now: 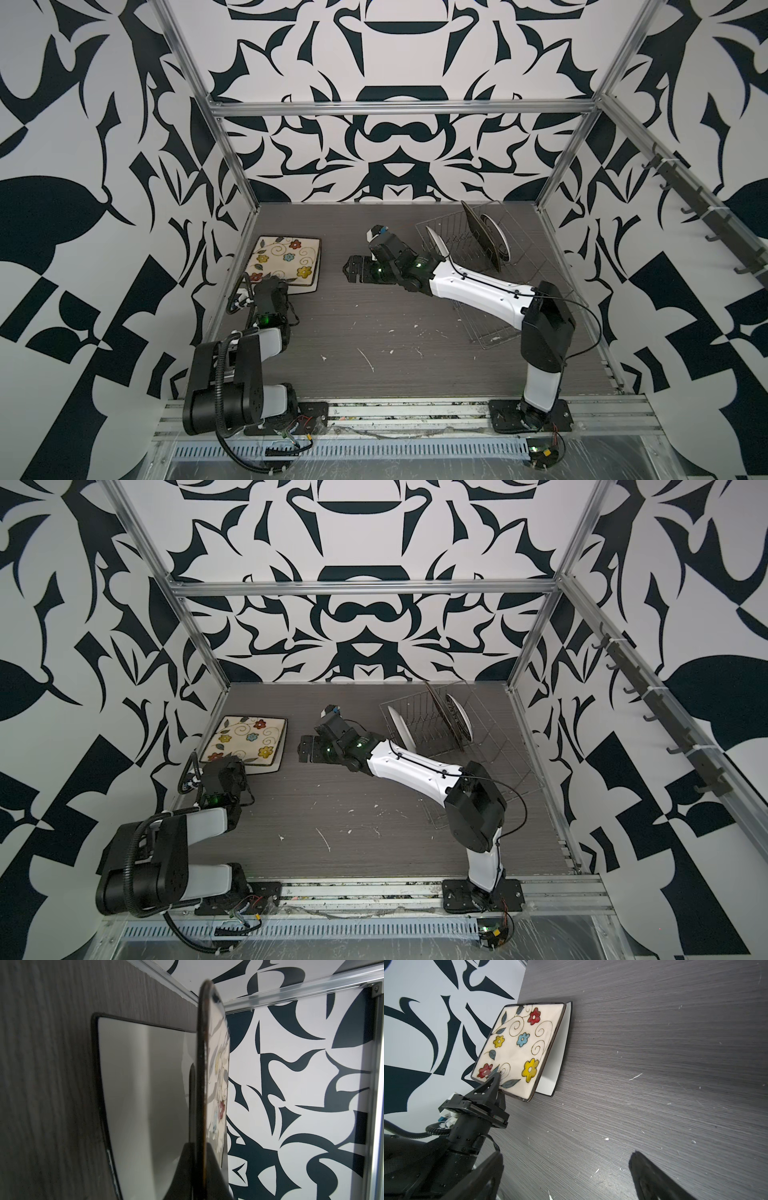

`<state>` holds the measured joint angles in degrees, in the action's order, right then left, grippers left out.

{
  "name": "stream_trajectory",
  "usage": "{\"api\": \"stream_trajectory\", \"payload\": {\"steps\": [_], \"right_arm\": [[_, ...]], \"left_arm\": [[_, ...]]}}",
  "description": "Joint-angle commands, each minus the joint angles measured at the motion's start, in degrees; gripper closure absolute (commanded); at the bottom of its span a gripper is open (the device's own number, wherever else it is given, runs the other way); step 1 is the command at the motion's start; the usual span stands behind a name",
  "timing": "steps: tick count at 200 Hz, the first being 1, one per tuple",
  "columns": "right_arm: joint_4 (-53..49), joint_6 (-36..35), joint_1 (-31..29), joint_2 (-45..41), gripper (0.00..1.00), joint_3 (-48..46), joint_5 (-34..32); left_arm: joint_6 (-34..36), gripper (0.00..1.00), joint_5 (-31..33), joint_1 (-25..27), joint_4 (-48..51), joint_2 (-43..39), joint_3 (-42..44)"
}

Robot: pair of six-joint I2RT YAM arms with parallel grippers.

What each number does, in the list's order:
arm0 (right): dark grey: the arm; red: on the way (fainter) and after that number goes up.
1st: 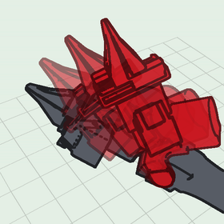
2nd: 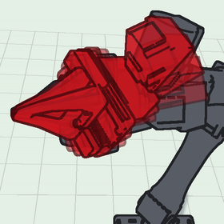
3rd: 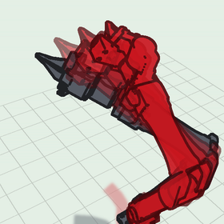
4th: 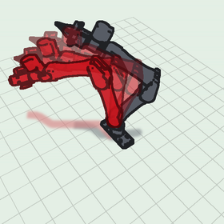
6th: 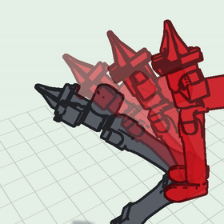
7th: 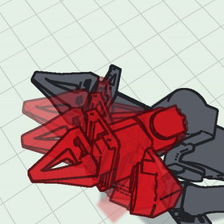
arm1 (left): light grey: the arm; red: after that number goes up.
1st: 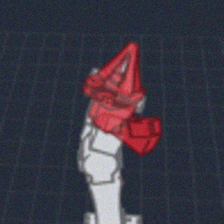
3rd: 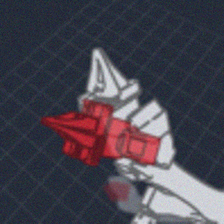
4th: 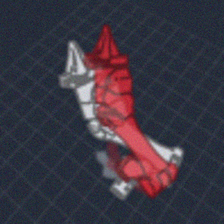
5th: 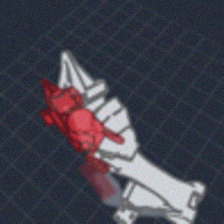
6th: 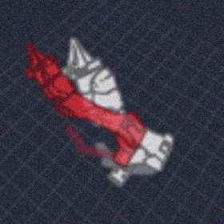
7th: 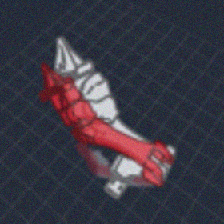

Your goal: Unload the plates from the dish rack

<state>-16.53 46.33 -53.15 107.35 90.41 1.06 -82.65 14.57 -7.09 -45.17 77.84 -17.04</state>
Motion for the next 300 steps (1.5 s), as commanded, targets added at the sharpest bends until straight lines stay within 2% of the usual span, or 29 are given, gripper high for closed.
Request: {"api": "stream_trajectory", "payload": {"steps": [1,300], "right_arm": [[0.63,-0.97,-0.47,-0.56,0.02,2.88,0.61],[0.54,-1.14,-0.47,1.37,0.02,4.55,1.49]], "left_arm": [[-1.87,1.00,-0.56,-0.63,-15.38,-0.42,-4.04],[-2.58,1.00,0.03,-0.99,-10.41,1.17,-6.41]]}}
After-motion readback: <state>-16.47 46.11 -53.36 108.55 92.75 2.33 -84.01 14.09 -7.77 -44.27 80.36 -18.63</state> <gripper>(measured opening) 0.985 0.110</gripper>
